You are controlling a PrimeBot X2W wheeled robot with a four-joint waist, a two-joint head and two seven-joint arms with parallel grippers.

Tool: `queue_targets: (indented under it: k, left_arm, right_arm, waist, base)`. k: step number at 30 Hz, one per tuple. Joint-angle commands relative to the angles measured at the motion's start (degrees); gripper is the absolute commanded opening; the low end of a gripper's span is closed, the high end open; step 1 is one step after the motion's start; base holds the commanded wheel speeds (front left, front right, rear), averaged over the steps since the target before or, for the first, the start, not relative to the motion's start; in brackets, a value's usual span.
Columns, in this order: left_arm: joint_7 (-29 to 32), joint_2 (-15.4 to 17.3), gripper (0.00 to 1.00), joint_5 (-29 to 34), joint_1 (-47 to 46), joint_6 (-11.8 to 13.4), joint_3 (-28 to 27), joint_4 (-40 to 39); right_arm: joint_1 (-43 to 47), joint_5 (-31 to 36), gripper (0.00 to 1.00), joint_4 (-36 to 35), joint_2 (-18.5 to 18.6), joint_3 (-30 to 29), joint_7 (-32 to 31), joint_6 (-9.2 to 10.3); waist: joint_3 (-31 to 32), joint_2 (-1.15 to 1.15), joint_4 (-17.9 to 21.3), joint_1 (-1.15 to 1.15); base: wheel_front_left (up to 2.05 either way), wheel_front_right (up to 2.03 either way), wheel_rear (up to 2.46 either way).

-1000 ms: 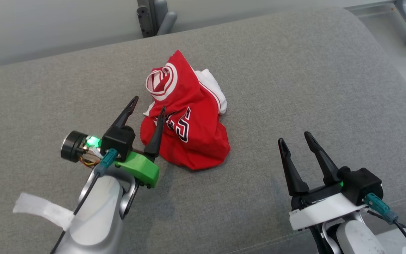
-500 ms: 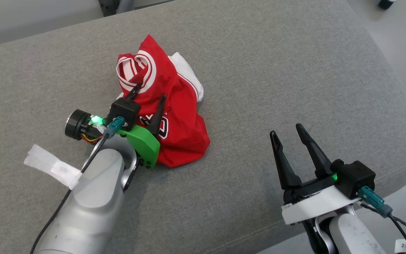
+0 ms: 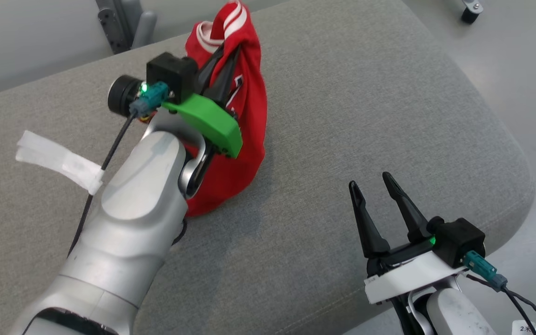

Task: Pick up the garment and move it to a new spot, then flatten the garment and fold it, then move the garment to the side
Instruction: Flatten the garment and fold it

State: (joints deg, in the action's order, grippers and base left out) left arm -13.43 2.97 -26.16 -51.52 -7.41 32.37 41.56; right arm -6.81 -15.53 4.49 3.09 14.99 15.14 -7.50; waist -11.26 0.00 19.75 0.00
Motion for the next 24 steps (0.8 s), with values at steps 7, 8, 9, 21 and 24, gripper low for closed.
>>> queue_targets:
  k: [7, 8, 9, 21, 24]
  left_arm:
    - [-0.03, -0.04, 0.0, -14.98, -10.73, -0.1, 5.55, -9.48]
    - [-0.28, -0.01, 0.0, -15.14, -11.92, -0.1, 5.9, -9.75]
    - [-0.7, 0.0, 0.0, -15.25, -12.57, -0.1, 5.78, -9.88]
    - [-1.76, 2.31, 0.0, -18.01, 10.05, 0.89, -4.93, -7.84]
    - [-1.78, 2.67, 0.0, -15.67, 17.7, 1.37, -10.21, -8.1]
  right_arm:
    - [1.77, -0.43, 1.0, 0.6, -0.13, 0.4, 0.07, 0.01]
    - [1.95, -0.43, 1.0, 0.71, -0.14, 0.45, 0.07, 0.02]
    - [2.04, -0.36, 1.0, 0.79, -0.16, 0.51, 0.07, 0.01]
    - [4.12, -0.39, 1.0, -0.03, -0.2, -0.98, 0.07, 0.01]
    - [3.84, 0.11, 1.0, 0.18, -0.21, -0.75, 0.07, 0.01]
  waist:
    - [4.26, 0.0, 4.52, 0.0]
    - [4.6, 0.0, 4.82, 0.0]
    - [4.98, 0.0, 5.13, 0.0]
    - [4.67, 0.0, 2.8, 0.0]
    - [3.67, 0.0, 1.23, 0.0]
  base:
    - [0.0, 0.0, 0.0]
    - [0.0, 0.0, 0.0]
    - [0.0, 0.0, 0.0]
    - [0.0, 0.0, 0.0]
    - [0.0, 0.0, 0.0]
